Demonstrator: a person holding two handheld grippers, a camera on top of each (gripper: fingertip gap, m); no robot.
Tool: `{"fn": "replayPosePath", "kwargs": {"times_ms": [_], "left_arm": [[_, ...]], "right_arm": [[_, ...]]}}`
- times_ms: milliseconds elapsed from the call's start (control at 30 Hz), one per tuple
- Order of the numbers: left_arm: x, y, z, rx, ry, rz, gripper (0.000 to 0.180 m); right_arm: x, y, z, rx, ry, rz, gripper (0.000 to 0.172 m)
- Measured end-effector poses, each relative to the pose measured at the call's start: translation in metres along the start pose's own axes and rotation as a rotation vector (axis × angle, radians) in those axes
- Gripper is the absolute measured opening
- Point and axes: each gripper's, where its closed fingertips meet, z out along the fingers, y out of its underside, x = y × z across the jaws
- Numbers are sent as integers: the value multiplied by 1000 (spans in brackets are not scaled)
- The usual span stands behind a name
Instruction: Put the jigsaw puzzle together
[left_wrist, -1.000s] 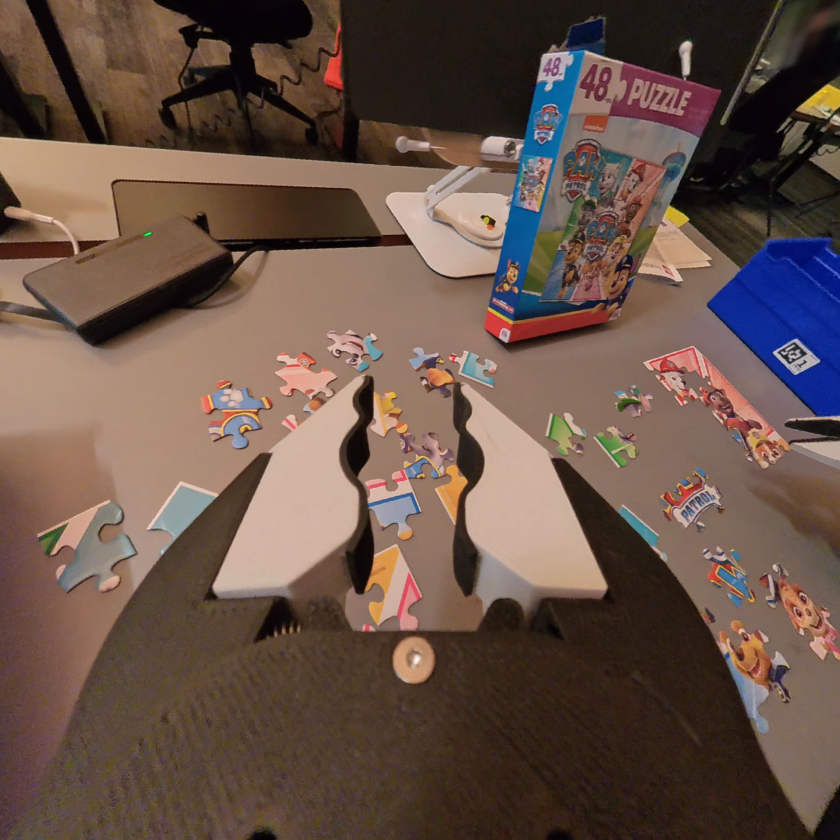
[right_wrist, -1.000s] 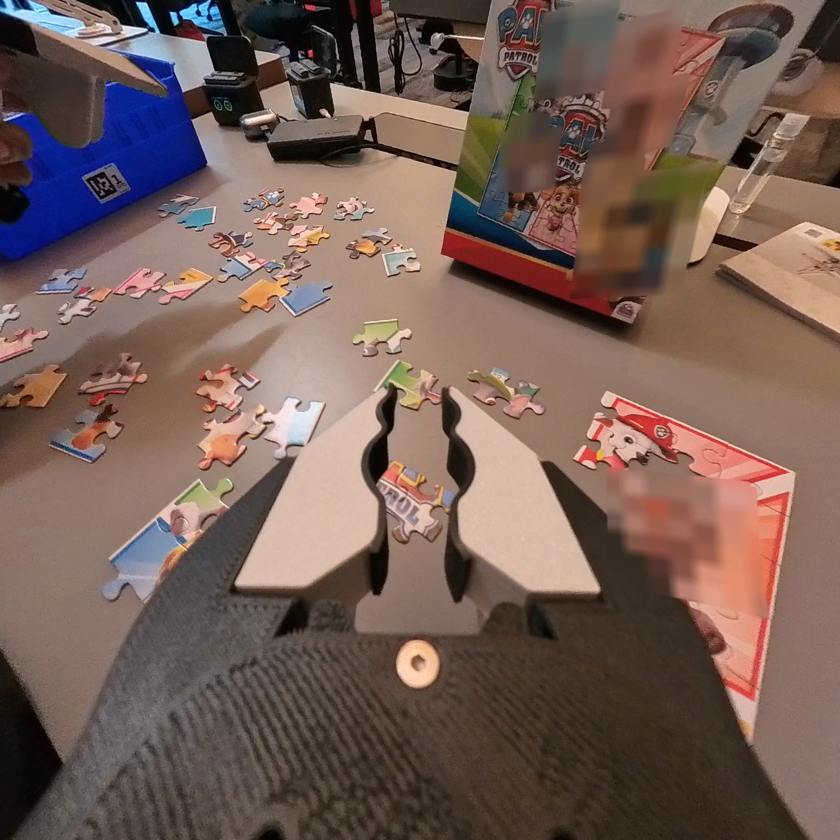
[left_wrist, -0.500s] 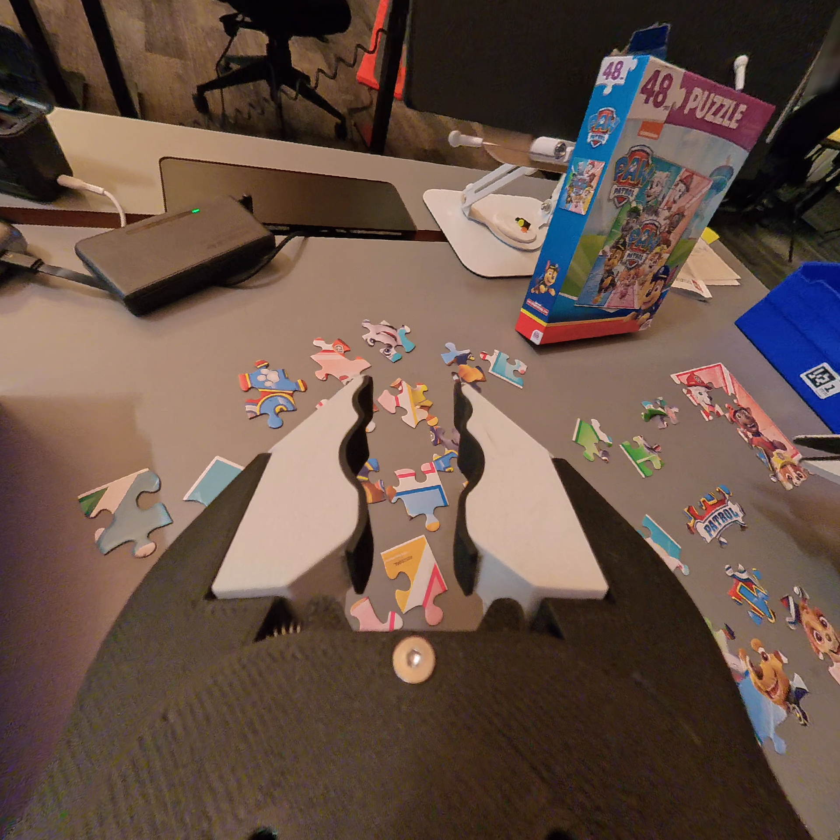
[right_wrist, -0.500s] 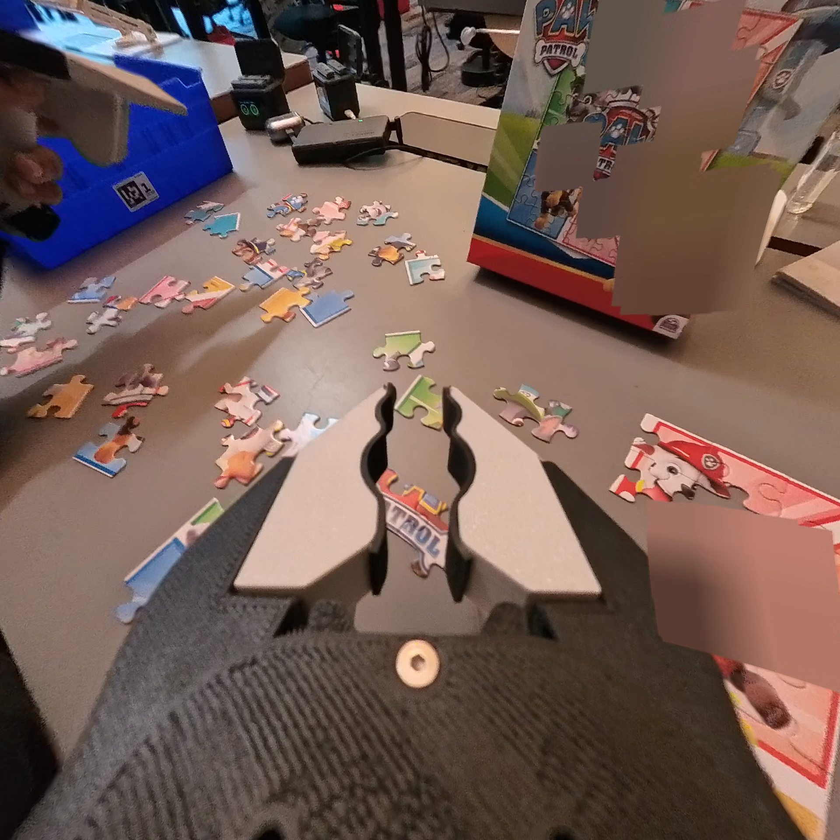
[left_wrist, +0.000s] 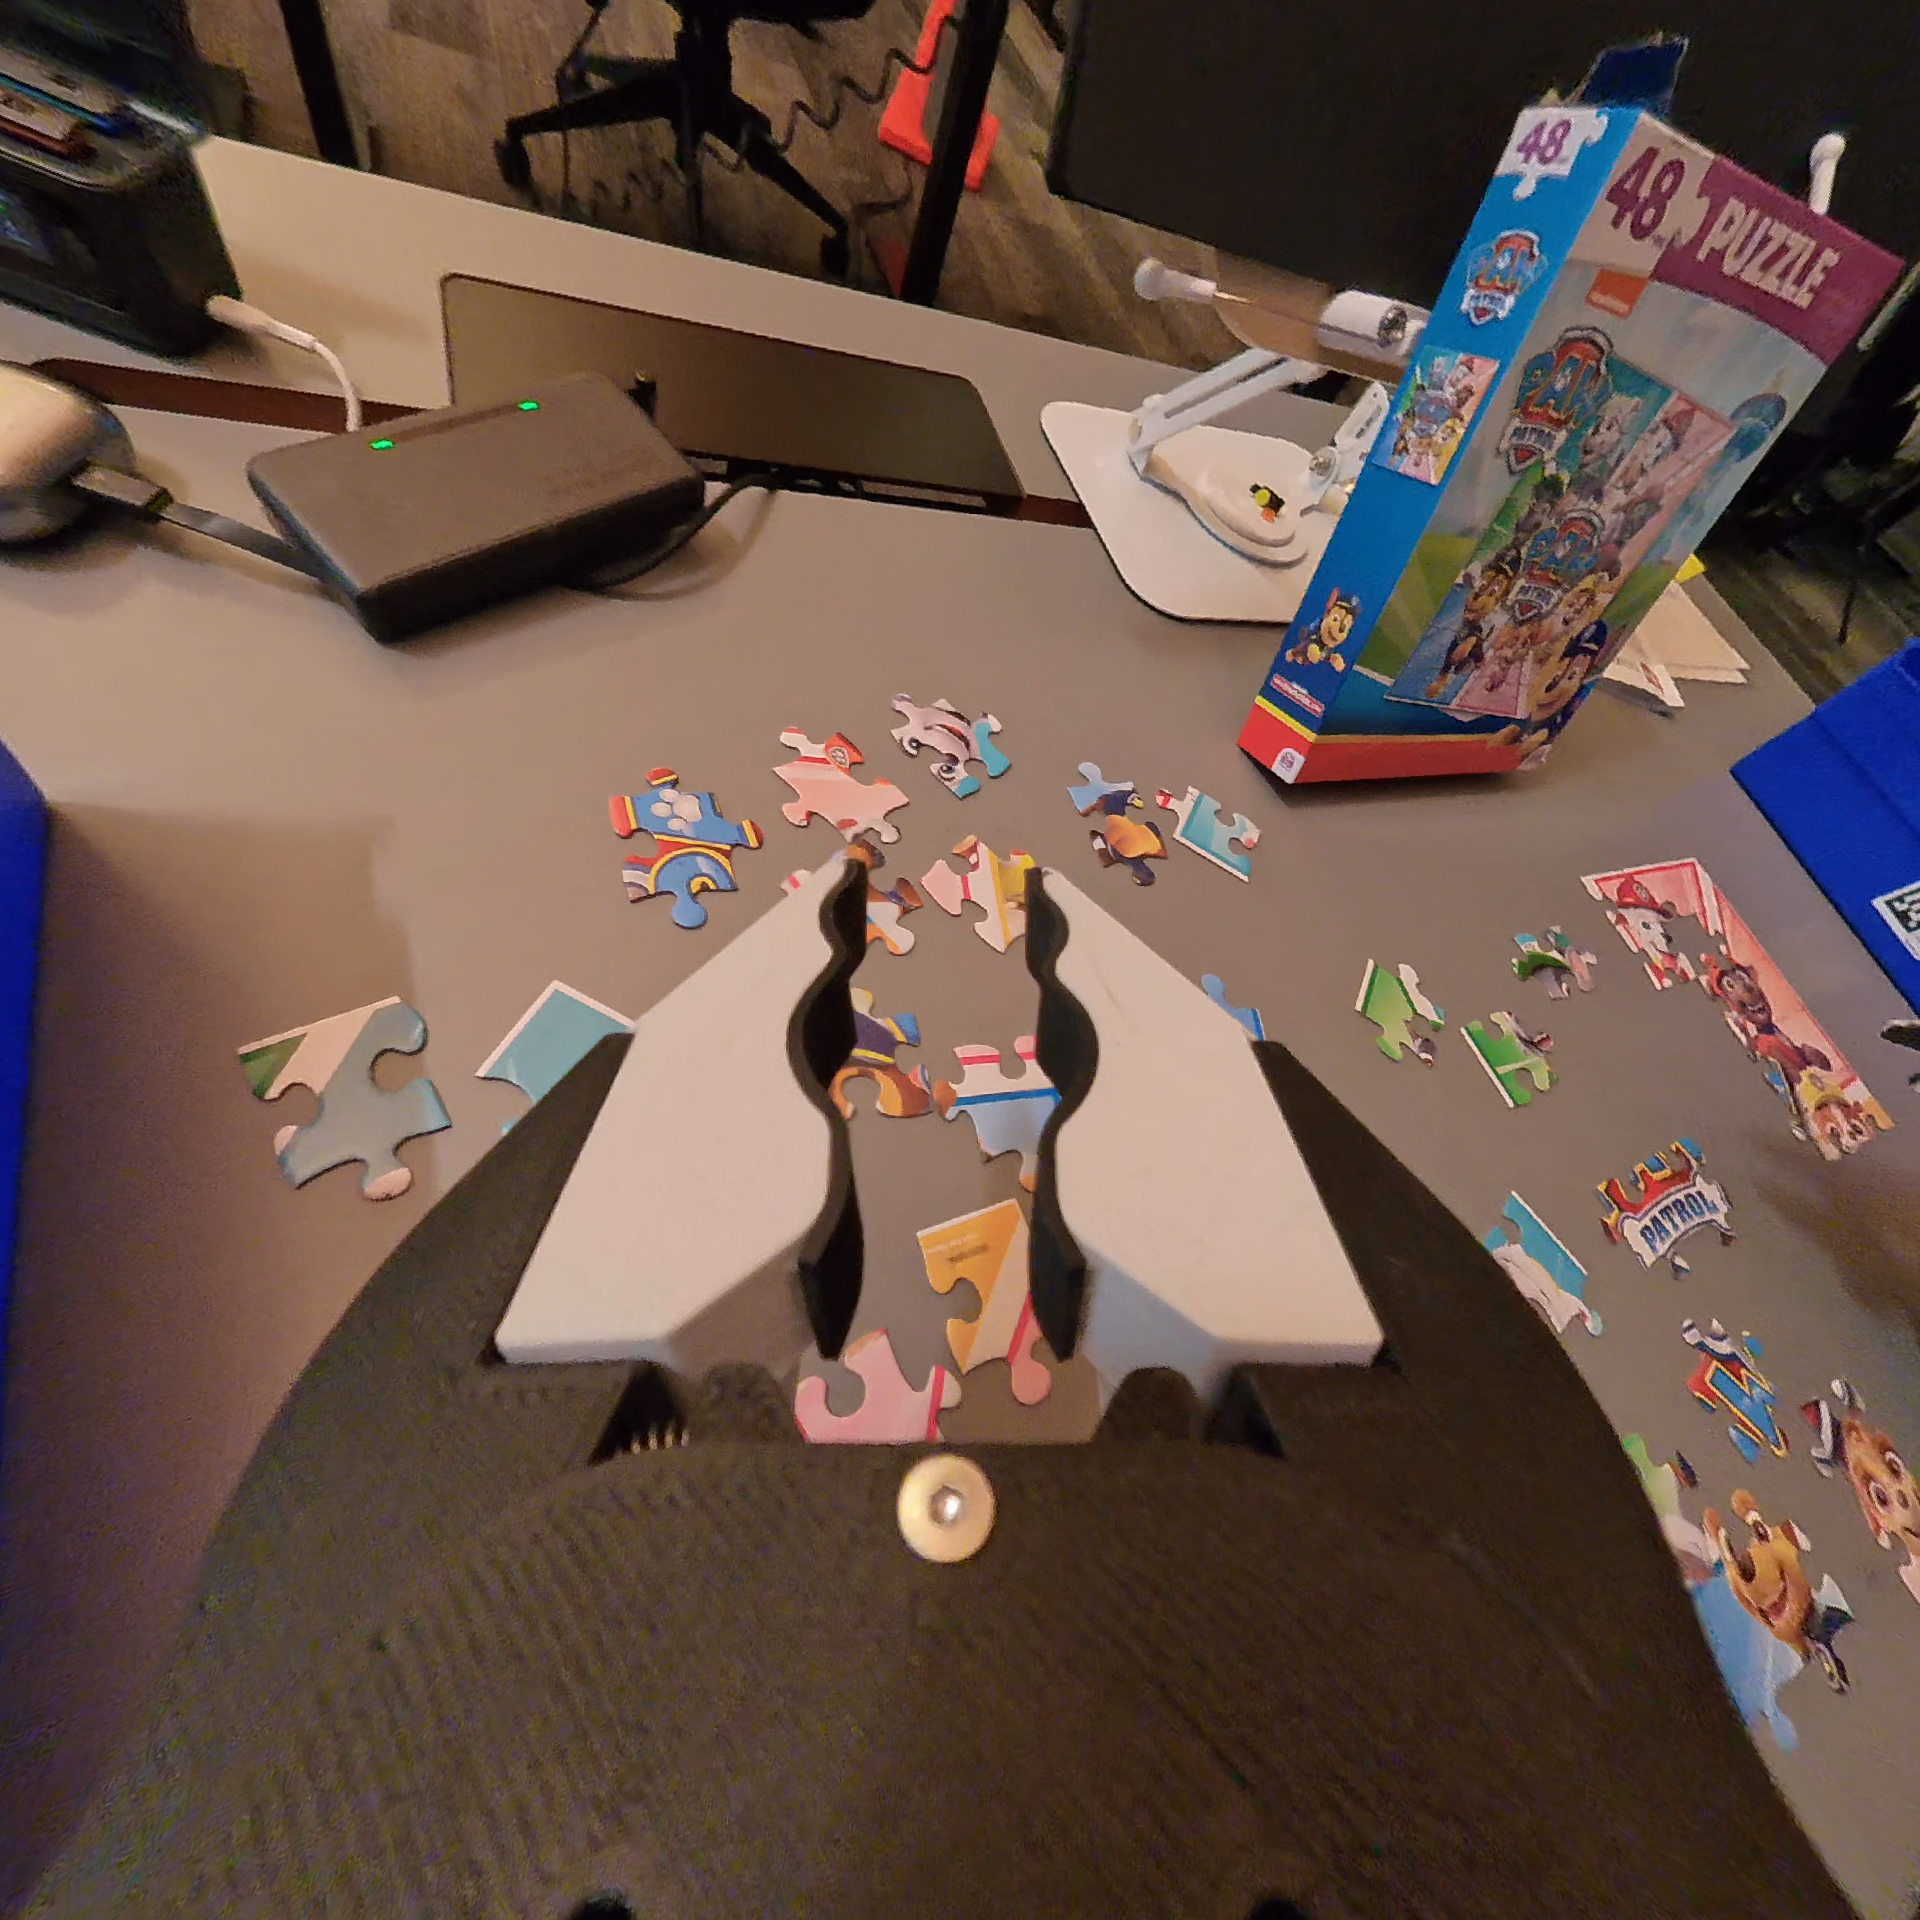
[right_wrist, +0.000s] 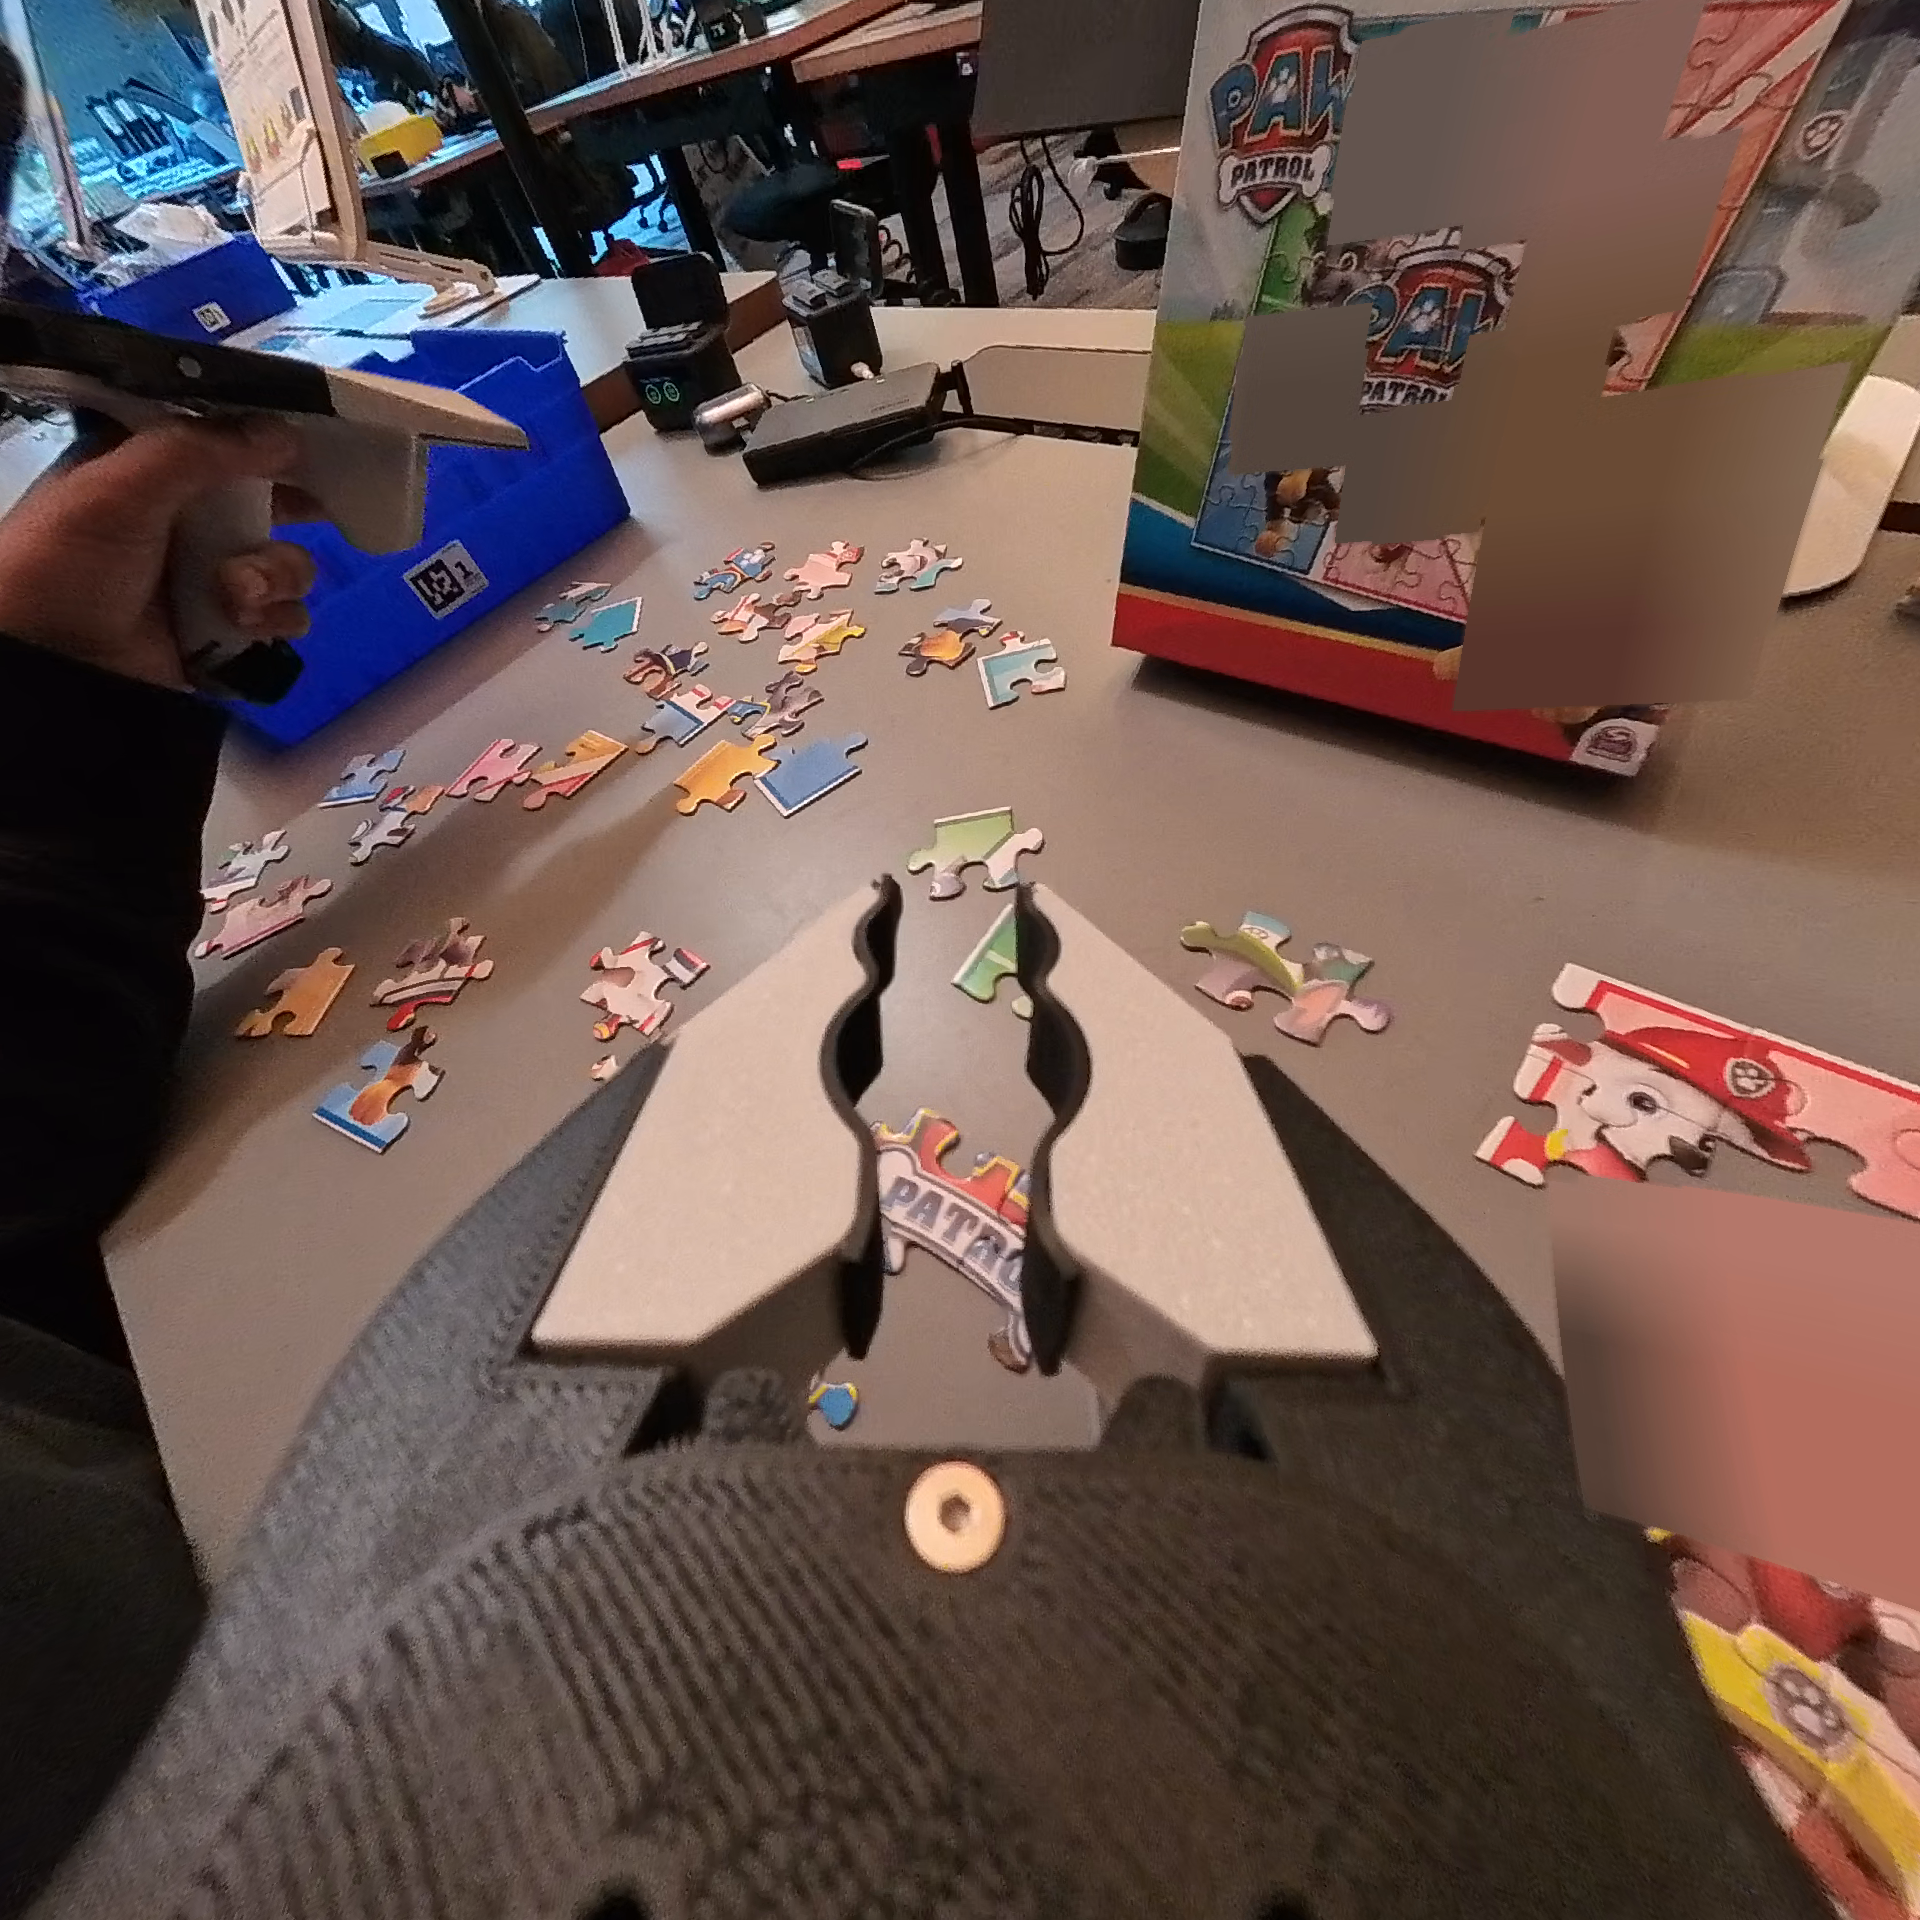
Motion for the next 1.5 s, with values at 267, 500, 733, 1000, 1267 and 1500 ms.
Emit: {"fn": "replayPosePath", "kwargs": {"times_ms": [267,500,733,1000,1267,1500], "left_arm": [[-11,-3,-3,30,-40,-12,30],[-17,-4,-2,39,-73,-17,32],[-24,-5,-3,59,-94,-33,32],[-25,1,5,46,-75,-22,33],[-25,-2,0,58,-80,5,33],[-26,-6,-5,87,-47,-30,34]], "right_arm": [[0,3,2,-3,-6,9,21],[-3,4,5,-8,-17,9,22],[-26,0,32,-52,-117,-58,36],[-106,-21,123,-185,-313,-523,75],[-64,-42,264,-466,-427,-690,73],[-33,-10,320,-854,-442,-753,83]]}}
